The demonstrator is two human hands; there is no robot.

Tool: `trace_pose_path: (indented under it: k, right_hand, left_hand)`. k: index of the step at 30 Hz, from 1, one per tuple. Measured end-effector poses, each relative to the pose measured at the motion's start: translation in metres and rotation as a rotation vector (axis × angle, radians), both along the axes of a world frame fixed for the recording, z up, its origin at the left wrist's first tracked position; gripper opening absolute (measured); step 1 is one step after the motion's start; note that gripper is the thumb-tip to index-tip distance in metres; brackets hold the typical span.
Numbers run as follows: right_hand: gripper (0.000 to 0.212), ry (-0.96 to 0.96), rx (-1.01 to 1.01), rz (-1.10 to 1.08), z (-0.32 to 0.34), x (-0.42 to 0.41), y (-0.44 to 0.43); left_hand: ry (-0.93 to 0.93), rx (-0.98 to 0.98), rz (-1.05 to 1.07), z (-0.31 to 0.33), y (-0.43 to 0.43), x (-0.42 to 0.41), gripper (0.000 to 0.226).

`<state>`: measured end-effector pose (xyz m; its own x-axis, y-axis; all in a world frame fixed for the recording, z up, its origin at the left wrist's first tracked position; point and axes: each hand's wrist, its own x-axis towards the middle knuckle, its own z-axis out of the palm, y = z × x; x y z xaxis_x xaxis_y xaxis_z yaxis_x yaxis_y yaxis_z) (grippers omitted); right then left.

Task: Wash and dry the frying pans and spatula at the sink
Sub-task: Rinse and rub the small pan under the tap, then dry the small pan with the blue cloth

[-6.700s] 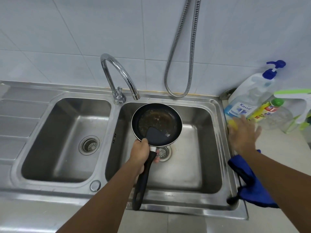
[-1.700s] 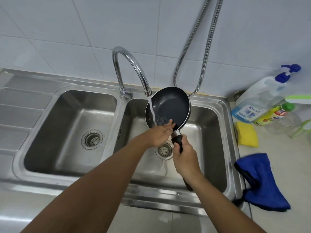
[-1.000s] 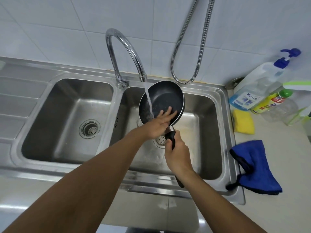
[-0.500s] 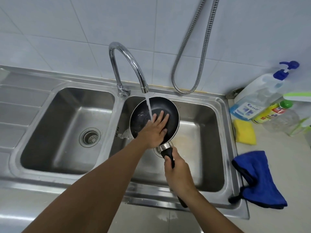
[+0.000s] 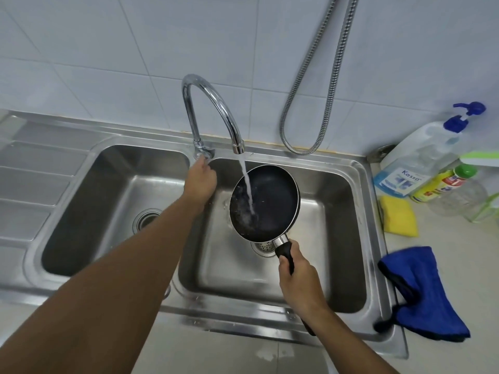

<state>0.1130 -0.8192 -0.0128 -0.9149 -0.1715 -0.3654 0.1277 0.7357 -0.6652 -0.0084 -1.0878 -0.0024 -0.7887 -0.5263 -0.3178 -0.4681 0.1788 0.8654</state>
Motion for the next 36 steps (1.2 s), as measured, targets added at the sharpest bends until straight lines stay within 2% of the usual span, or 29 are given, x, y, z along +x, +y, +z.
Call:
trace_pose_path:
  k: [3,6,9,12,15,18,21,25,27,30,33,36]
  right_hand:
    - [0.037,0.007,-0.019,-0.001,0.0,0.0,-0.003]
    - [0.038,0.013,-0.035,-0.013,-0.002,-0.001,-0.005]
    - [0.037,0.017,-0.039,-0.026,-0.004,-0.003,-0.006]
    - [0.035,0.027,-0.053,-0.036,-0.005,-0.005,-0.006]
    - [0.04,0.043,-0.064,-0.045,-0.002,-0.004,-0.006]
    - [0.048,0.08,-0.045,-0.067,0.003,-0.006,-0.004]
    - [0.057,0.115,-0.022,-0.097,0.007,-0.007,-0.002]
    - [0.062,0.162,-0.026,-0.174,0.01,-0.005,0.002]
    - [0.062,0.196,-0.009,-0.215,0.014,-0.005,0.005]
    - [0.064,0.24,0.032,-0.247,0.022,-0.006,0.008]
    - [0.069,0.281,0.064,-0.264,0.027,-0.007,0.011]
    - [0.07,0.277,0.054,-0.25,0.027,-0.006,0.014]
  left_hand:
    - [-0.014,0.182,0.086,0.011,-0.005,-0.026,0.021]
    - [0.001,0.22,0.08,0.018,0.002,-0.03,0.029]
    - [-0.008,0.117,-0.005,0.011,-0.001,-0.035,0.051]
    - [-0.072,-0.092,-0.171,0.015,-0.009,-0.04,0.067]
    - [-0.094,-0.188,-0.331,0.016,-0.02,-0.039,0.079]
    - [-0.1,-0.154,-0.39,0.006,-0.027,-0.023,0.085]
    - [-0.117,-0.147,-0.334,-0.013,-0.013,0.004,0.079]
    - [-0.352,-0.085,-0.253,-0.037,0.029,0.037,0.056]
    - [-0.431,-0.034,-0.325,-0.044,0.052,0.053,0.044]
    - [-0.457,0.08,-0.426,-0.046,0.081,0.073,0.027]
    - [-0.453,0.305,-0.475,-0.044,0.11,0.083,0.037]
    - [-0.339,0.444,-0.367,-0.03,0.133,0.088,0.057]
